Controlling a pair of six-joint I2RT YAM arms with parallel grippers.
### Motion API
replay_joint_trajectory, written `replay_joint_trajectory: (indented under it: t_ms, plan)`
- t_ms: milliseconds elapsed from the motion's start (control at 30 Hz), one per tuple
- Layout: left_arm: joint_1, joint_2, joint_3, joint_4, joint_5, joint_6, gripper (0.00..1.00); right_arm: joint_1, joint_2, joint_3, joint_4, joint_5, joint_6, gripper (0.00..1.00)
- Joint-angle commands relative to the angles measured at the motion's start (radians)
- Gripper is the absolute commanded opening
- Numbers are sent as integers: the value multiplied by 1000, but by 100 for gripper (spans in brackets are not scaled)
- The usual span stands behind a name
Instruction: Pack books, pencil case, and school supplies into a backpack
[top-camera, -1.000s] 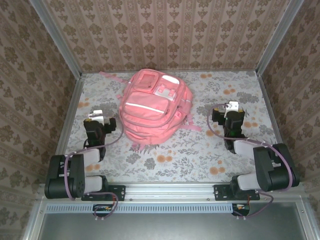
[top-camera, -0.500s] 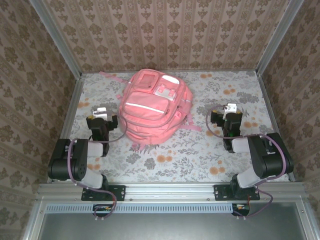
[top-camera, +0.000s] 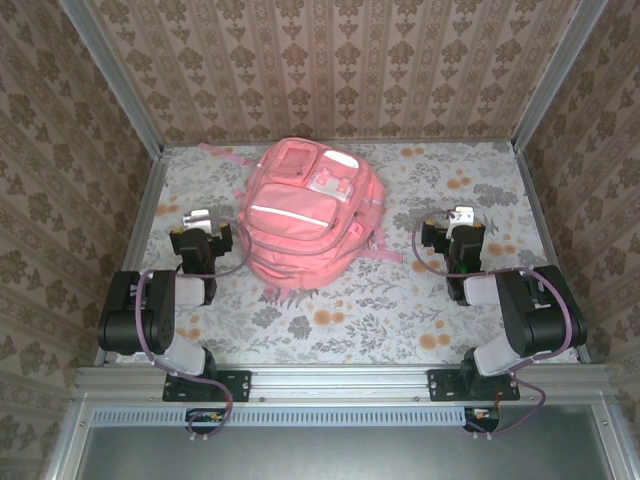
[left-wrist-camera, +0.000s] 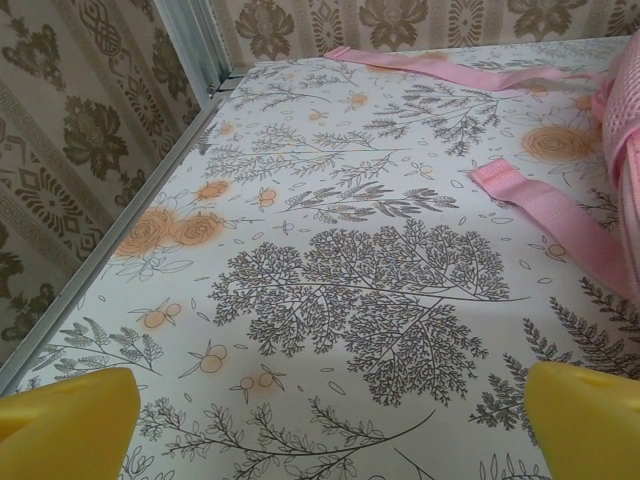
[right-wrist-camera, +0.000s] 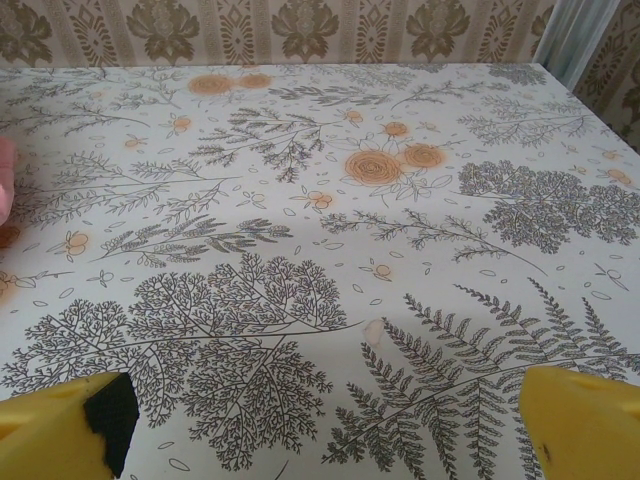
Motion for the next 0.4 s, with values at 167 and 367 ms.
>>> replay_joint_trajectory:
  t_ms: [167,367]
  plan:
    - [5,5,20,-16,30,0,100,-5,10,19,19,-13,18,100]
    - [5,5,19,-16,33,-1,100,-5,7,12,26,-13,18,99]
